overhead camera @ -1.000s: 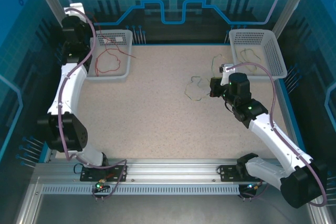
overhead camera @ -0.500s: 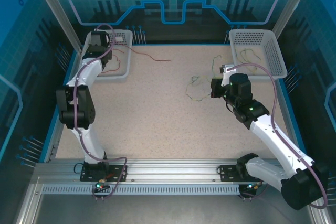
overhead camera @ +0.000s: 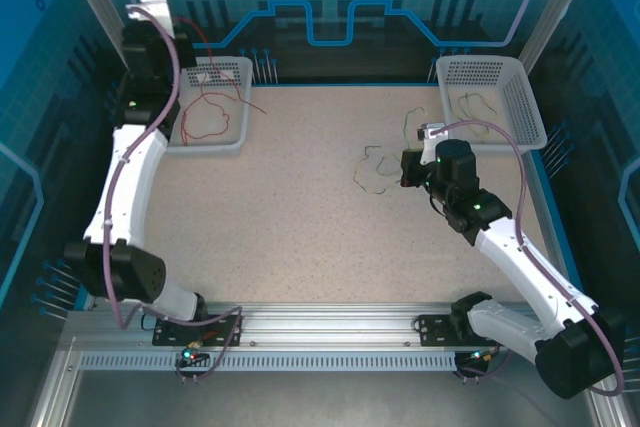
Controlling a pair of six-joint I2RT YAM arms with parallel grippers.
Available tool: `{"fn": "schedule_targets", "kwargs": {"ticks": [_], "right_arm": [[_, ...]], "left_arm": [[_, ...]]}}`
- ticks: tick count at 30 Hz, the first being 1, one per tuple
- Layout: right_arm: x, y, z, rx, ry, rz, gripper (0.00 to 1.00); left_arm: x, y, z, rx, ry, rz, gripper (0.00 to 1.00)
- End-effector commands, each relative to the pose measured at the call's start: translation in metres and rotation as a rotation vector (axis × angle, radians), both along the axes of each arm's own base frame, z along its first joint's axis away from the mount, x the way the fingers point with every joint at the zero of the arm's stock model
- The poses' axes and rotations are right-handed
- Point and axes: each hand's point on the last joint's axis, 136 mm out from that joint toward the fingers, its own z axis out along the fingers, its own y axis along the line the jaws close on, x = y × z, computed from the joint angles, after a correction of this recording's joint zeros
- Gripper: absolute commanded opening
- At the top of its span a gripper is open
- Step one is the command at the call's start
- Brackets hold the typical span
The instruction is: Untangle the cables
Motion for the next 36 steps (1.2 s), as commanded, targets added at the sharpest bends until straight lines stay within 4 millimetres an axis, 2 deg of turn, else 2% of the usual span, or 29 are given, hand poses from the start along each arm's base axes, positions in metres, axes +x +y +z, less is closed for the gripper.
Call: {"fn": "schedule_targets", "kwargs": {"ticks": [1,4,6,9,12,15,19,22,25,30,36], "right_arm": [[0.002,0.005,0.017,0.014,-0.042,0.000,0.00],[0.002,0.005,0.018,0.020,-0.046,-0.003,0.00],[0.002,0.005,0.018,0.026,-0.049,-0.005,0.00],[0.001,0.006,0.018,0.032,-0.053,-0.001,0.00],[-0.001,0.005,0.019,0.025,-0.054,0.002,0.00],[-0.003,0.003,0.019,0.017,-0.057,-0.002,0.00],[-0.004,0.001,0.019,0.014,-0.059,-0.008,0.00],[-0.005,0.002,0.020,0.024,-0.062,-0.005,0.00],[-0.005,0.001,0.019,0.022,-0.062,-0.008,0.00],[-0.007,0.000,0.019,0.014,-0.062,-0.009,0.00],[-0.008,-0.001,0.019,0.010,-0.064,-0.011,0.00]], "left_arm": [[-0.023,-0.011,0.055,-0.045,-0.142,-0.070,0.00],[-0.037,-0.007,0.082,-0.032,-0.222,-0.059,0.00],[-0.037,0.009,0.087,-0.011,-0.224,-0.006,0.00],[-0.029,0.037,0.076,0.031,-0.186,0.099,0.00],[-0.015,0.052,0.062,0.115,-0.148,0.162,0.00],[0.002,0.066,0.049,0.145,-0.102,0.190,0.00],[0.024,0.072,0.024,0.153,-0.053,0.180,0.00],[0.043,0.075,-0.008,0.145,0.005,0.163,0.00],[0.062,0.078,-0.051,0.155,0.075,0.152,0.00],[0.086,0.075,-0.153,0.101,0.250,0.115,0.00],[0.083,0.067,-0.260,-0.056,0.503,0.117,0.00]]}}
